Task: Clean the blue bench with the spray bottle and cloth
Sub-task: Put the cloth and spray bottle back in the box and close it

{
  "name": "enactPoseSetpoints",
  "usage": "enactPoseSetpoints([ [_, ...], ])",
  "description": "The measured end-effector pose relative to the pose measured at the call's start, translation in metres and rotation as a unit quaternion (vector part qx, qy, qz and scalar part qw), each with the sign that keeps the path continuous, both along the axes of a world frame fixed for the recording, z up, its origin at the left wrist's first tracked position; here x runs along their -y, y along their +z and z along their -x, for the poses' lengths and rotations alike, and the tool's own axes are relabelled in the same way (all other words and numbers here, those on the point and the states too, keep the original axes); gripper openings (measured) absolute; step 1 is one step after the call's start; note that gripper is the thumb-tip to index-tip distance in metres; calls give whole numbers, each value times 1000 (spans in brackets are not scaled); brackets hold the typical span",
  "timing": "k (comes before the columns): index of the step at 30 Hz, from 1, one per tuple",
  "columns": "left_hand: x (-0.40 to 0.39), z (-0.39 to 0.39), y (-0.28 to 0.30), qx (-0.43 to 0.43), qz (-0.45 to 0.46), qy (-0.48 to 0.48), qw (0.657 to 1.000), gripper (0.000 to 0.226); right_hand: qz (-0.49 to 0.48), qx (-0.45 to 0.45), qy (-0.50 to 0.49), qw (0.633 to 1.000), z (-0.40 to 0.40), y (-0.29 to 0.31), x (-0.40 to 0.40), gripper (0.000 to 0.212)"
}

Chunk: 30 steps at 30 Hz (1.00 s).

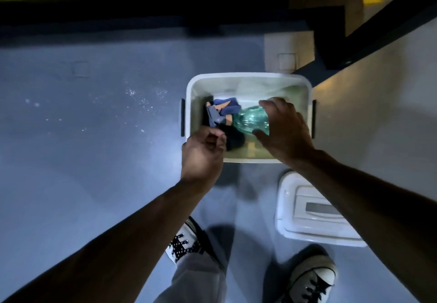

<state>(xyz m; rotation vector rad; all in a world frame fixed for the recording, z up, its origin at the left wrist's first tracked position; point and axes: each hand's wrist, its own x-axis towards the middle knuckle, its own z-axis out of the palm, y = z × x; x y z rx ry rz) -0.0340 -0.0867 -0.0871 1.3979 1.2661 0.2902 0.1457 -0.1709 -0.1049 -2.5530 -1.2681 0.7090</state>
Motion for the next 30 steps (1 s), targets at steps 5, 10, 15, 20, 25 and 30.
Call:
enactPoseSetpoints([
  [5,52,-21,21,-25,56,-8,998,15,-111,-17,-159,981,-21,44,85,21],
  [10,130,-30,27,-84,101,-46,990,12,59,-126,-359,923,-42,50,204,19],
  [15,189,-24,-13,-172,73,-156,970,35,155,-177,-450,861,-54,16,297,28],
  [20,226,-27,-68,-271,55,-210,938,39,177,-190,-477,840,-52,-33,348,32],
  [25,234,-42,-107,-305,18,-152,940,35,184,-165,-471,847,-54,-76,356,42],
  [30,249,-56,-108,-301,30,-130,944,34,167,-165,-501,833,-55,-88,355,51],
])
